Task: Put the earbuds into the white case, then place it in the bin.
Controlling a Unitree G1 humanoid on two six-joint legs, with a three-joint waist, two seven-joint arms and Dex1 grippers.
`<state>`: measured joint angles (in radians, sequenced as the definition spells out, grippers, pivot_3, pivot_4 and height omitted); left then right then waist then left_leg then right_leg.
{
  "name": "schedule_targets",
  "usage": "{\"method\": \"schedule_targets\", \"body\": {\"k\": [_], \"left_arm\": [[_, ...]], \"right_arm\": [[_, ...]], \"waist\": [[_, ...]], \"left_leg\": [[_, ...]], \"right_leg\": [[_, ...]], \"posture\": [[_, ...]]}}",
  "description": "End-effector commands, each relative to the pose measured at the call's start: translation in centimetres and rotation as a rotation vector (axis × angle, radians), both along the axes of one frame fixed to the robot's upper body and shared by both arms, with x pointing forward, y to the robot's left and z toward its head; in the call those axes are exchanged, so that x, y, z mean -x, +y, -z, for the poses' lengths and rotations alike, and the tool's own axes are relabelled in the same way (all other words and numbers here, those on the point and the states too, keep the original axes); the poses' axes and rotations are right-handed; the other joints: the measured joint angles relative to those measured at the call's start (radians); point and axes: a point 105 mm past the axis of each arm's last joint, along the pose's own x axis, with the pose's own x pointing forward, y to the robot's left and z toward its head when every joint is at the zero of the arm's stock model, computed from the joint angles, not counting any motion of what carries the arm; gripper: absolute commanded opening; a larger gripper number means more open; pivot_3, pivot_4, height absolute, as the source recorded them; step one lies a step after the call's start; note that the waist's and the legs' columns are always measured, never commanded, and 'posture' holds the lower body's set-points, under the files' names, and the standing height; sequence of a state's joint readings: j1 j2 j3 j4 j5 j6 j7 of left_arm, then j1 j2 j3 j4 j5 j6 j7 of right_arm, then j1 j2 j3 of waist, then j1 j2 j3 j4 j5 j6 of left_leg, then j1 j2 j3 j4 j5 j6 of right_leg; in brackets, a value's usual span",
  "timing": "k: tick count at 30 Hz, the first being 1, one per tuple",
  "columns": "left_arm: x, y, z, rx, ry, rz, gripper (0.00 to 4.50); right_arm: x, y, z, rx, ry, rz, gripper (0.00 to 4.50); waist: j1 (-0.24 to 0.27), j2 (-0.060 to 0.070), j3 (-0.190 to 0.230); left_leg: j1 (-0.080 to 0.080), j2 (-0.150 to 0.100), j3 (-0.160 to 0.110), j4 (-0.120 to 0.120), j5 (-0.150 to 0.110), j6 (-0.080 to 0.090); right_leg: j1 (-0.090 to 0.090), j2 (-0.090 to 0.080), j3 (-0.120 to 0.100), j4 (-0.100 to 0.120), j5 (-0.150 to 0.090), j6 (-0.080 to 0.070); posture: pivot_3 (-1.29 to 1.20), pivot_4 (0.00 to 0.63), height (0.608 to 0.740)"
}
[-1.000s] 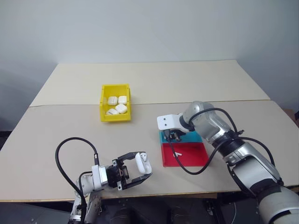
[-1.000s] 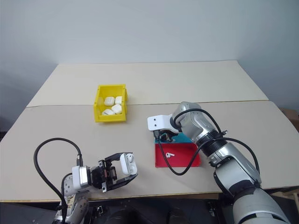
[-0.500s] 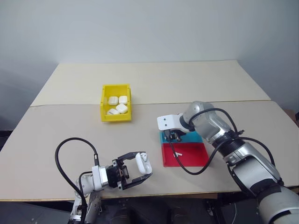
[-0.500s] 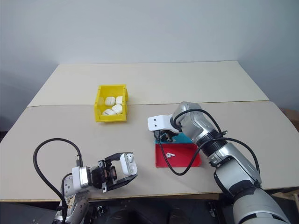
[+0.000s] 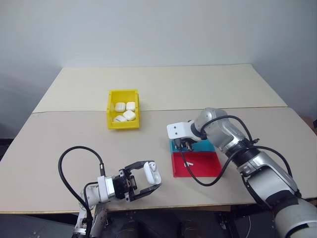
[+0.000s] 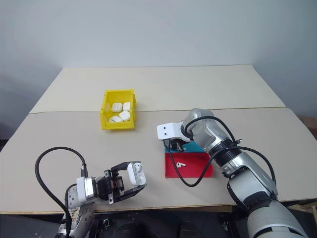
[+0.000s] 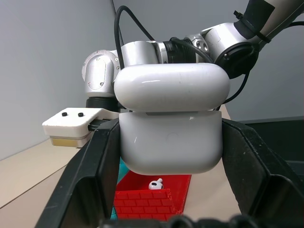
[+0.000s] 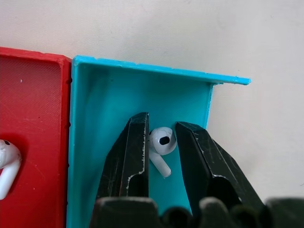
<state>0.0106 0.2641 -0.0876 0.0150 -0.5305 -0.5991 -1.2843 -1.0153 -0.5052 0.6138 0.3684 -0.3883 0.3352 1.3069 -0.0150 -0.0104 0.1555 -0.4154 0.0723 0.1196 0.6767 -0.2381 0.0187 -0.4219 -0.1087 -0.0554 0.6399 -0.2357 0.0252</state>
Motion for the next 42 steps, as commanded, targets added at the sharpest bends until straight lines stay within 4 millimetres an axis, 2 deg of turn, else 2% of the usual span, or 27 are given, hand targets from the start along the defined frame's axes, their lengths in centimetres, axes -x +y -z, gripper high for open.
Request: {"method": "schedule_targets", "body": {"k": [1,8,13,18,22,26,29,33,42], "left_arm": [[0.1,-0.1,-0.5,0.006,-0.036,0.002,2.84],[0.1,-0.1,-0.6,0.005,-0.039,0.003,2.84],[0.1,0.0,-0.6,0.004,-0.04,0.003,2.84],[0.2,-0.1,-0.5,0.005,-0.038,0.004,2.84],[0.3,-0.2,-0.5,0.007,-0.037,0.0,2.84],[0.3,-0.2,-0.5,0.006,-0.035,-0.002,2.84],[0.3,-0.2,-0.6,0.007,-0.036,-0.002,2.84],[0.3,-0.2,-0.6,0.007,-0.037,-0.003,2.84],[0.4,-0.2,-0.5,0.004,-0.035,-0.017,2.84]], "right_arm": [[0.0,-0.5,0.5,0.015,0.006,0.013,1.22],[0.0,-0.3,0.1,-0.012,-0.006,0.01,1.22],[0.5,1.3,-2.5,-0.144,-0.024,-0.009,1.22],[0.5,1.3,-3.5,-0.161,-0.056,-0.011,1.22],[1.3,0.7,-5.0,-0.169,-0.093,-0.08,1.22],[2.9,-0.3,-4.9,-0.076,-0.119,-0.24,2.03],[2.4,-0.4,-4.7,-0.038,-0.164,-0.248,3.03],[0.9,-0.9,-3.6,0.055,-0.217,-0.262,3.03],[0.1,0.5,-2.9,0.072,-0.216,-0.373,3.03]], "waist": [[0.0,0.0,0.0],[0.0,0.0,0.0],[0.0,0.0,0.0],[0.0,0.0,0.0],[0.003,0.0,0.0],[0.003,0.0,0.0],[-0.003,0.0,0.0],[-0.005,0.0,0.0],[-0.001,0.0,0.0]], "left_leg": [[0.0,0.0,0.0,0.0,0.0,0.0],[0.0,0.0,0.0,0.0,0.0,0.0],[-0.001,0.0,0.0,0.0,0.0,0.0],[-0.001,0.0,0.0,0.0,0.0,0.0],[-0.001,0.0,0.0,0.0,0.0,0.0],[-0.001,0.0,0.0,0.0,0.0,0.0],[-0.001,0.0,0.0,0.0,0.0,0.0],[0.0,0.001,0.0,0.0,0.0,0.0],[0.0,0.001,0.001,0.0,0.0,0.0]], "right_leg": [[0.0,0.0,0.0,0.0,0.0,0.0],[0.0,0.0,0.0,0.0,0.0,0.0],[-0.001,0.0,0.0,0.0,0.0,0.0],[-0.001,0.0,0.0,0.0,0.0,0.0],[-0.001,0.0,0.0,0.0,0.0,0.0],[-0.001,0.0,0.0,-0.002,0.0,0.0],[-0.001,0.0,0.0,-0.001,0.0,0.0],[-0.001,0.001,0.0,0.0,0.0,0.0],[-0.001,0.001,0.001,0.0,0.0,0.0]], "posture": [[0.0,0.15,0.74],[0.0,0.15,0.74],[0.0,0.15,0.74],[0.0,0.15,0.74],[0.0,0.15,0.74],[0.0,0.15,0.74],[0.0,0.15,0.74],[0.0,0.15,0.74],[0.0,0.15,0.74]]}}
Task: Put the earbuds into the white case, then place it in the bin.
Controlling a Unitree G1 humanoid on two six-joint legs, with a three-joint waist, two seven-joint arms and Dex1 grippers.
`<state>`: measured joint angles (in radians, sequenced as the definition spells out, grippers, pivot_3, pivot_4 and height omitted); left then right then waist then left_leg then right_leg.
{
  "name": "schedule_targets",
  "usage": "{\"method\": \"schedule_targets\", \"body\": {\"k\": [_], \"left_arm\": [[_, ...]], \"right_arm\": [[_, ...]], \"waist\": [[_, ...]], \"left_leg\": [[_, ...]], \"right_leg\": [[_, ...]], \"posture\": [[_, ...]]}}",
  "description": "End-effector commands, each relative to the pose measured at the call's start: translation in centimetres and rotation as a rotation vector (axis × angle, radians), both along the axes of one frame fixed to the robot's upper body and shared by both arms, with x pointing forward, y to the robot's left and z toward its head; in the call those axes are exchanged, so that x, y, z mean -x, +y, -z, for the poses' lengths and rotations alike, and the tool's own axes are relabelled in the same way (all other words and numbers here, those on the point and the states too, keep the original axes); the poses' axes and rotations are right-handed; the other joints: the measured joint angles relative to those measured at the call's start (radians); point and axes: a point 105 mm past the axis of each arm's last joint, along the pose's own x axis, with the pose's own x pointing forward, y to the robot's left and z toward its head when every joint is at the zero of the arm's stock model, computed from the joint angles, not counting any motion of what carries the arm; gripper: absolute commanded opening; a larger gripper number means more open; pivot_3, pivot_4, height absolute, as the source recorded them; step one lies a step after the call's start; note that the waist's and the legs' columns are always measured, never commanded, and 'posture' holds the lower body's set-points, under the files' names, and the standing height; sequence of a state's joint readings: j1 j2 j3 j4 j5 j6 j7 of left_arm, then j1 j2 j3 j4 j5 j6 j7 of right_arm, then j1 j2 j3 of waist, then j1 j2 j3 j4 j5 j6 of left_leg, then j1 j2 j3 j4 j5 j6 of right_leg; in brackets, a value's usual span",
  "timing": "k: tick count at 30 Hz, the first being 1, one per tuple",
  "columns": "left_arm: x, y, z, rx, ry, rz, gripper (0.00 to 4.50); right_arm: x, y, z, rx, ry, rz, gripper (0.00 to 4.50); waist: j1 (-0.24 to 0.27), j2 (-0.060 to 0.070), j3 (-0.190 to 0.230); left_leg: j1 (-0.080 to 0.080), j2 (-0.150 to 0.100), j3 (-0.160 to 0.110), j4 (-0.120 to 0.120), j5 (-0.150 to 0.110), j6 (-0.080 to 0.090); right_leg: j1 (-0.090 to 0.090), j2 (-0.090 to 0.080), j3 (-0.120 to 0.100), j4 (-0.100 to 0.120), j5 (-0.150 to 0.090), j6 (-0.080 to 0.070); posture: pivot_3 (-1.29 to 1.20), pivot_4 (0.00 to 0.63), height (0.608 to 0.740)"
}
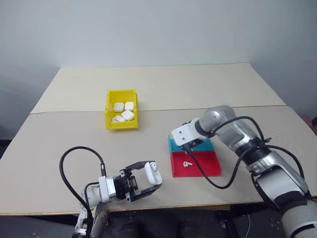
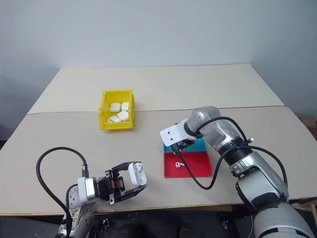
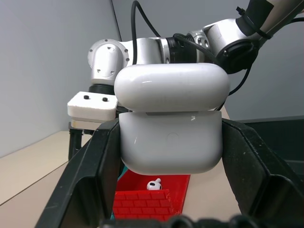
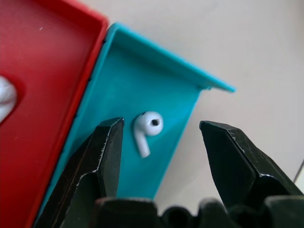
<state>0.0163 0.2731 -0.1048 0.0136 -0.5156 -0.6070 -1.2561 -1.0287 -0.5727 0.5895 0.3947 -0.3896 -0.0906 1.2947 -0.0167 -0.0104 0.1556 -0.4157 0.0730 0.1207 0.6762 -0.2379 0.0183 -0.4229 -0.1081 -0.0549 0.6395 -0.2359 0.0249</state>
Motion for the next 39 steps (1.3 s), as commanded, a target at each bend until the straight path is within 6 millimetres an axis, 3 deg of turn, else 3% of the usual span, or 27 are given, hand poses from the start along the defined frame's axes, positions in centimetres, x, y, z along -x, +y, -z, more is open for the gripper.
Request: {"method": "schedule_targets", "body": {"k": [1,24,27,39], "left_arm": [[0.4,0.0,-0.7,0.012,-0.041,-0.01,2.84],[0.6,-0.1,-0.5,0.014,-0.039,-0.033,2.84],[0.7,-0.1,-0.5,0.013,-0.039,-0.036,2.84],[0.8,0.0,-0.5,0.015,-0.039,-0.044,2.84]], "right_arm": [[-0.3,0.5,-1.1,0.026,-0.045,-0.067,3.03],[-1.5,0.7,-0.3,0.238,0.003,-0.186,3.03],[-1.6,0.6,-0.3,0.248,-0.001,-0.189,2.45],[-1.7,0.7,0.0,0.257,0.001,-0.207,2.45]], "waist": [[0.0,0.0,0.0],[-0.001,0.0,0.0],[-0.001,0.0,0.0],[-0.001,0.0,0.0]], "left_leg": [[0.0,0.0,0.0,0.0,0.0,0.0],[0.0,0.0,0.0,0.0,0.0,0.0],[0.0,0.0,0.0,0.0,0.0,0.0],[0.0,0.0,0.001,0.0,0.0,0.0]], "right_leg": [[0.0,0.0,0.0,0.0,0.0,0.0],[0.0,0.0,0.0,0.0,0.0,0.0],[0.0,0.0,0.0,0.0,0.0,0.0],[0.0,0.0,0.0,0.001,0.0,0.0]], "posture": [[0.0,0.15,0.74],[0.0,0.15,0.74],[0.0,0.15,0.74],[0.0,0.15,0.74]]}}
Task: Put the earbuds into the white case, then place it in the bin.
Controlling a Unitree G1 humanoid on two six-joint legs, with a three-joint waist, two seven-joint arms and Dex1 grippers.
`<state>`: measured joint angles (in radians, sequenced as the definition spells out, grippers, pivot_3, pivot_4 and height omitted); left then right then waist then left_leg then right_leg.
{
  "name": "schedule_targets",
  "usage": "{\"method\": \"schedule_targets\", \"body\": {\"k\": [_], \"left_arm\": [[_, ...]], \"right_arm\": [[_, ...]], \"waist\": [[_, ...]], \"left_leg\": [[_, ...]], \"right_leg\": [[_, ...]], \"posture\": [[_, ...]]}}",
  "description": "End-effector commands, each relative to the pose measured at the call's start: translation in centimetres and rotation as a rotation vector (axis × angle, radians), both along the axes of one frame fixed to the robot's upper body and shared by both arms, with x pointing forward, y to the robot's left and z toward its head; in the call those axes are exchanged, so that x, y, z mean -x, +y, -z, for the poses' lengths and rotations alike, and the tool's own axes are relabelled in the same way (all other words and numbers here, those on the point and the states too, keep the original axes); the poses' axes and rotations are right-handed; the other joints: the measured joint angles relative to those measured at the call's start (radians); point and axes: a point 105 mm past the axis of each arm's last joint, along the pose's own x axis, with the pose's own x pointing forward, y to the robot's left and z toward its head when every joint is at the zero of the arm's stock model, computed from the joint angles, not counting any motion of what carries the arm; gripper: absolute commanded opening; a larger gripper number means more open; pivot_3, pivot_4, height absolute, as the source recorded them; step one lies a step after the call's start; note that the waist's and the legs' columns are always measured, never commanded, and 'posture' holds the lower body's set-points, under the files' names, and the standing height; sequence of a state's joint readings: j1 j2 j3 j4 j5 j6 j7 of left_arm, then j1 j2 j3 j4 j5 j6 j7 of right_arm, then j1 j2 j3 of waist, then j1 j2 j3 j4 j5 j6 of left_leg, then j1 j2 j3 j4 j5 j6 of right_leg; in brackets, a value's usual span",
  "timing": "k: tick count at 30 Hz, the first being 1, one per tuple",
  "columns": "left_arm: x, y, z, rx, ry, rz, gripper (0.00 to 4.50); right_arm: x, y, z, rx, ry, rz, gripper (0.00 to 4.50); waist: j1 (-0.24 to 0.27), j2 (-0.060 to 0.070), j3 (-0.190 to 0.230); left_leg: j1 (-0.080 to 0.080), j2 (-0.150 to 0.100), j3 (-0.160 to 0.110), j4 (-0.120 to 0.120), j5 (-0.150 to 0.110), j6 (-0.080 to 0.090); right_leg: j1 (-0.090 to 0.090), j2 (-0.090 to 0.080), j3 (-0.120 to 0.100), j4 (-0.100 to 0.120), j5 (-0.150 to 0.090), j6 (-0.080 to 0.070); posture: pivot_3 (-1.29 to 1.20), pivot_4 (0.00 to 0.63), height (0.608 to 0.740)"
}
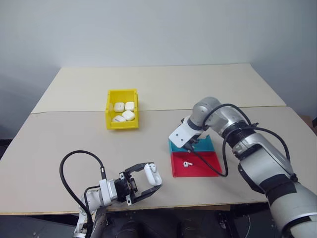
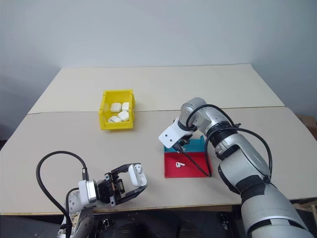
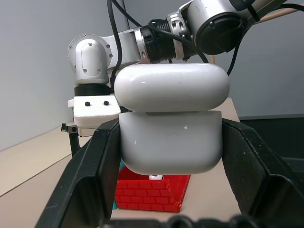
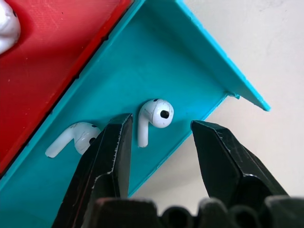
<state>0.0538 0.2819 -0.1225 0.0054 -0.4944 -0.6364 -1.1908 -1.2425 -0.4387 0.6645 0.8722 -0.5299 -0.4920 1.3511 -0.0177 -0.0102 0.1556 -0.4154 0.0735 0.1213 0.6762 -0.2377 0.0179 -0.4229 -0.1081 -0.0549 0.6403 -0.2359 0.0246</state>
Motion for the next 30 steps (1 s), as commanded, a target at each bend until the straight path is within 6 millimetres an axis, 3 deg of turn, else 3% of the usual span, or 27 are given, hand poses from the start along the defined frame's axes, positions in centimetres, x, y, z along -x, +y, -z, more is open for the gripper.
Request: {"method": "schedule_targets", "body": {"k": [1,8,10,30], "left_arm": [[0.51,-0.13,-0.93,0.006,-0.057,0.006,2.84],[0.64,-0.2,-0.94,0.008,-0.058,0.007,2.84],[0.84,-0.36,-0.9,0.009,-0.053,0.013,2.84],[0.6,-0.23,-0.99,0.01,-0.057,-0.005,2.84]], "right_arm": [[-0.15,0.55,-0.94,-0.005,-0.026,-0.028,2.45],[-0.16,0.38,-0.59,0.017,-0.024,-0.039,2.45],[-0.12,0.37,-0.53,0.019,-0.024,-0.045,2.07],[0.15,0.5,-0.24,0.026,-0.018,-0.079,2.07]], "waist": [[0.0,0.0,0.0],[0.0,0.0,0.0],[-0.001,0.0,0.0],[-0.001,0.0,0.0]], "left_leg": [[0.0,0.0,0.0,0.0,0.0,0.0],[0.0,0.0,0.0,0.0,0.0,0.0],[0.0,0.0,0.0,0.0,0.0,0.0],[0.001,0.0,0.0,0.0,0.0,0.0]], "right_leg": [[0.0,0.0,0.0,0.0,0.0,0.0],[0.0,0.0,0.0,0.0,0.0,0.0],[0.0,0.0,0.0,0.0,0.0,0.0],[0.0,0.0,0.0,0.0,0.0,0.0]], "posture": [[0.0,0.15,0.74],[0.0,0.15,0.74],[0.0,0.15,0.74],[0.0,0.15,0.74]]}}
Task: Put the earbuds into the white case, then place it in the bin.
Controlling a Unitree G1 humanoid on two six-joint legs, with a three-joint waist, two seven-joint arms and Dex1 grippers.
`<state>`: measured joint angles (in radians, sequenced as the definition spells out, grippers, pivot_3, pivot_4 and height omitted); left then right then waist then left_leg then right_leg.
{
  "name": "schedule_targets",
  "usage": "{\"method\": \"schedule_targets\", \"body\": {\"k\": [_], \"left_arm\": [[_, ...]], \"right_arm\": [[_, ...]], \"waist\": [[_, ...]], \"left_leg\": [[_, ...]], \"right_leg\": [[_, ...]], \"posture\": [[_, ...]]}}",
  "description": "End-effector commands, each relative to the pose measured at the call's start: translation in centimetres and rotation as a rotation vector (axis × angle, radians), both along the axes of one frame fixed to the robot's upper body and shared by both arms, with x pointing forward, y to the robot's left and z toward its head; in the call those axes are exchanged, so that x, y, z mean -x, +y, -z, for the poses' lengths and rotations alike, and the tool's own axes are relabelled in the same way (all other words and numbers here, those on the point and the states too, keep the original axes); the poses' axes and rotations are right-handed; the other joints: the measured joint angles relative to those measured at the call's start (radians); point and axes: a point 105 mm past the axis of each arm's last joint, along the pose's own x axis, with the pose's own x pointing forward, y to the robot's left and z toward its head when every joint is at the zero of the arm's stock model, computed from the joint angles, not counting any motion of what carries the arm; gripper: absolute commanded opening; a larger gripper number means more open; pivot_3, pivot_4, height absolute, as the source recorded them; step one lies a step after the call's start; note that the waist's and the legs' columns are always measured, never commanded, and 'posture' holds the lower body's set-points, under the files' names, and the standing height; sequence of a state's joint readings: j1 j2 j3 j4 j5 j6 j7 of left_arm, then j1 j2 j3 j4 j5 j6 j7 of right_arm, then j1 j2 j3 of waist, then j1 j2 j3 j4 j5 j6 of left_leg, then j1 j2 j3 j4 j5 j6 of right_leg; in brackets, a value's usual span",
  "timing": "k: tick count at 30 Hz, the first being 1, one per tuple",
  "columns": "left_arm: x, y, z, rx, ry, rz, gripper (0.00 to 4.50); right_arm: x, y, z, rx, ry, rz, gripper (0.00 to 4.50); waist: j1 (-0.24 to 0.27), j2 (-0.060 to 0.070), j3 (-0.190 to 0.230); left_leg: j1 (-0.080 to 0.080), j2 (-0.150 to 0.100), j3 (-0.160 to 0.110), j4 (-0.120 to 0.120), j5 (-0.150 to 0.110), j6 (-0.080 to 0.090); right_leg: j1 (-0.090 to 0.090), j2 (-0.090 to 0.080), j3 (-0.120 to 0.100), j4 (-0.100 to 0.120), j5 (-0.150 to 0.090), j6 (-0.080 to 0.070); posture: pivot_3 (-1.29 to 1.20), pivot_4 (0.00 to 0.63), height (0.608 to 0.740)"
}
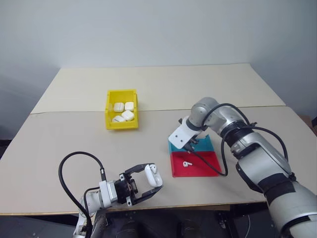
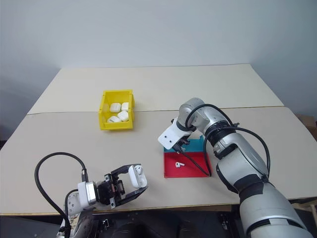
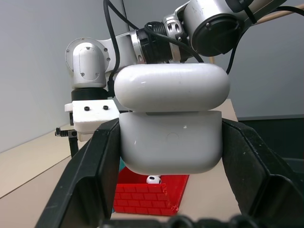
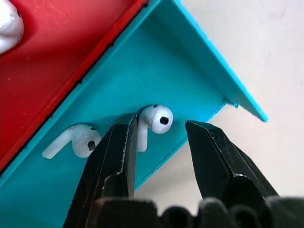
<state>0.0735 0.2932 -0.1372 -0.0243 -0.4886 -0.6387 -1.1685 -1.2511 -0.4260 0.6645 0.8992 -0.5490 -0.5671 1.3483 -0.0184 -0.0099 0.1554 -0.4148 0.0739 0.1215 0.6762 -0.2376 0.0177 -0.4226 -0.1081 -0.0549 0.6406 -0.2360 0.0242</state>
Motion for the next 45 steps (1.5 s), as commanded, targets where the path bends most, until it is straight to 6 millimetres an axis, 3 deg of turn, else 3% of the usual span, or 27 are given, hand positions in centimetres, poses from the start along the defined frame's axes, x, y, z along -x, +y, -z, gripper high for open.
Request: {"method": "schedule_targets", "body": {"k": [1,9,11,25,29,37,45], "left_arm": [[0.2,-0.1,-0.8,0.01,-0.055,-0.005,2.84],[0.2,-0.1,-0.8,0.008,-0.059,-0.007,2.84],[0.1,-0.1,-0.9,0.008,-0.06,-0.007,2.84],[0.0,-0.1,-0.9,0.005,-0.066,-0.004,2.84],[0.0,-0.1,-0.9,0.004,-0.066,-0.002,2.84],[-0.1,-0.1,-0.9,0.002,-0.067,0.0,2.84],[-0.3,0.1,-1.0,0.001,-0.072,-0.004,2.84]], "right_arm": [[-0.1,0.2,-0.4,0.001,-0.015,-0.016,2.07],[-0.2,0.1,-0.3,0.013,-0.022,-0.023,2.07],[-0.2,0.1,-0.3,0.014,-0.022,-0.022,1.71],[-0.2,0.0,0.0,0.018,-0.022,-0.031,1.71],[-0.2,-0.2,0.1,0.029,-0.025,-0.033,0.89],[-0.3,-0.2,0.1,0.014,-0.029,-0.018,0.89],[-0.3,0.2,-2.4,-0.11,-0.031,0.032,0.89]], "waist": [[0.0,0.0,0.0],[0.0,0.0,0.0],[0.0,0.0,0.0],[0.0,0.0,0.0],[0.0,0.0,0.0],[0.0,0.0,0.0],[0.001,0.0,0.0]], "left_leg": [[0.0,0.0,0.0,0.0,0.0,0.0],[0.001,0.0,0.0,0.0,0.0,0.0],[0.001,0.0,0.0,0.0,0.0,0.0],[0.001,0.0,0.0,0.0,0.0,0.0],[0.001,0.0,0.0,0.0,0.0,0.0],[0.001,0.0,0.0,0.0,0.0,0.0],[0.0,0.0,0.0,0.0,0.0,0.0]], "right_leg": [[0.0,0.0,0.0,0.0,0.0,0.0],[0.0,0.0,0.0,0.0,0.0,0.0],[0.0,0.0,0.0,0.0,0.0,0.0],[0.001,0.0,0.0,0.0,0.0,0.0],[0.001,0.0,0.0,0.0,0.0,0.0],[0.001,0.0,0.0,0.0,0.0,0.0],[0.0,0.0,0.0,0.0,0.0,0.0]], "posture": [[0.0,0.15,0.74],[0.0,0.15,0.74],[0.0,0.15,0.74],[0.0,0.15,0.74],[0.0,0.15,0.74],[0.0,0.15,0.74],[0.0,0.15,0.74]]}}
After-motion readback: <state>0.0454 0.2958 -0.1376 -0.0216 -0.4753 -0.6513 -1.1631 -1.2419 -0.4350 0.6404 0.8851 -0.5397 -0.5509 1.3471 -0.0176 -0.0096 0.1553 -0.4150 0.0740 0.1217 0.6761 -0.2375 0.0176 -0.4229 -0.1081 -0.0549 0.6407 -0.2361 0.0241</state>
